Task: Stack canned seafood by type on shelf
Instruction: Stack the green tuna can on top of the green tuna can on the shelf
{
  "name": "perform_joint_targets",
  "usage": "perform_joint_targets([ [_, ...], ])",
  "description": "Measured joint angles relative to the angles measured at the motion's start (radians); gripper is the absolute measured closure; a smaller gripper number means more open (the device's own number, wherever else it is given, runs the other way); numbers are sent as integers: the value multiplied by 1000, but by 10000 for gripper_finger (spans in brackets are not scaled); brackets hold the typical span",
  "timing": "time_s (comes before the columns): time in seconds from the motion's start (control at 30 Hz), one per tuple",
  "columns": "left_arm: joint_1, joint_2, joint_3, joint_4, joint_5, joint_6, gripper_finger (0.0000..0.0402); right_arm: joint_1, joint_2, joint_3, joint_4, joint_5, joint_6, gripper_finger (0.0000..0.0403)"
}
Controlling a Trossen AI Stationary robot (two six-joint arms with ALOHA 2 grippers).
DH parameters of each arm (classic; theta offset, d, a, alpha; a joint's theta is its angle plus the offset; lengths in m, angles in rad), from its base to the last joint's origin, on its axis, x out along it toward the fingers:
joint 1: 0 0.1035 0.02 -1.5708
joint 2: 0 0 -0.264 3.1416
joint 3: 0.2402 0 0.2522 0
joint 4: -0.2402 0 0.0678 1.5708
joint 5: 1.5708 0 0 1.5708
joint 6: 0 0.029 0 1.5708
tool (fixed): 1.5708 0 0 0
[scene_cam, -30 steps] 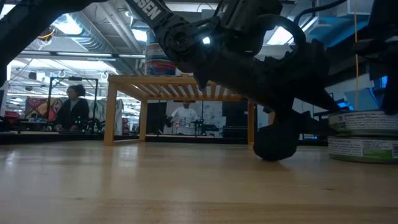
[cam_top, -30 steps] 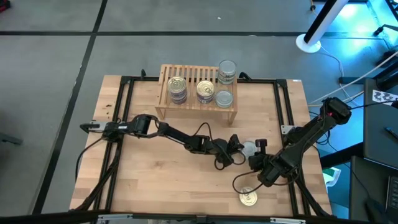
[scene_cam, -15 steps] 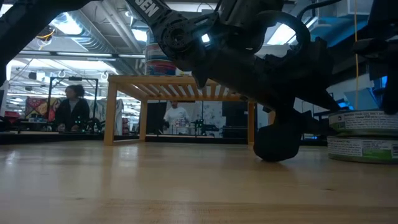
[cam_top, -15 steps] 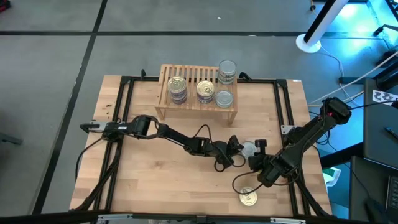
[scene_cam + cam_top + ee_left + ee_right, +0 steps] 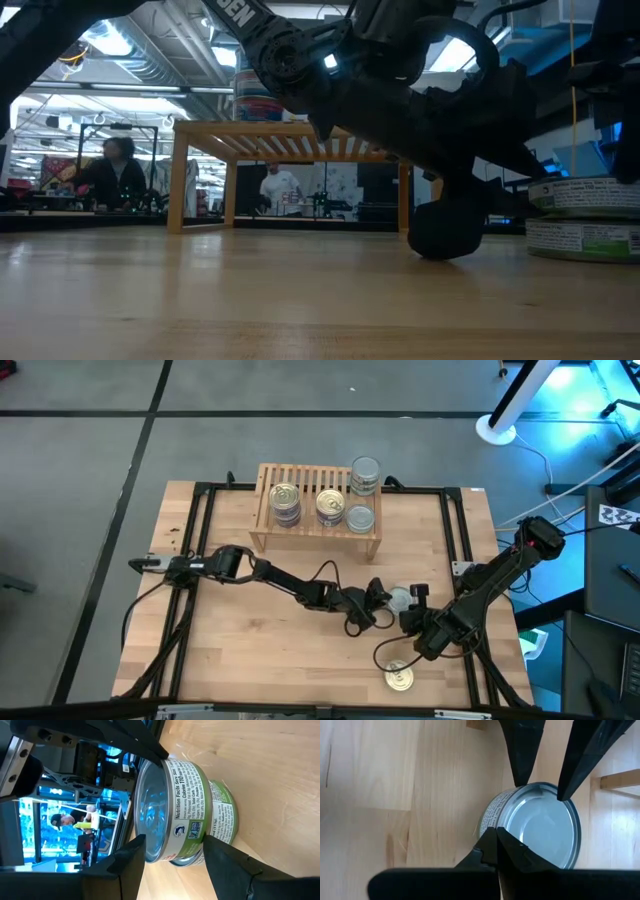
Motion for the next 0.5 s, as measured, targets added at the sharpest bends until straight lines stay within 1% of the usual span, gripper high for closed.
perform_joint_targets([
  [0.3, -15, 0, 0, -1, -6, -10, 207, 0, 0, 0, 1, 1, 0, 403],
  [0.43, -16, 0, 0, -2, -16, -51, 207, 0, 0, 0, 2, 2, 0, 403],
  [0.5, -18, 0, 0, -2, -39, -75, 207, 0, 0, 0, 3, 3, 0, 403],
])
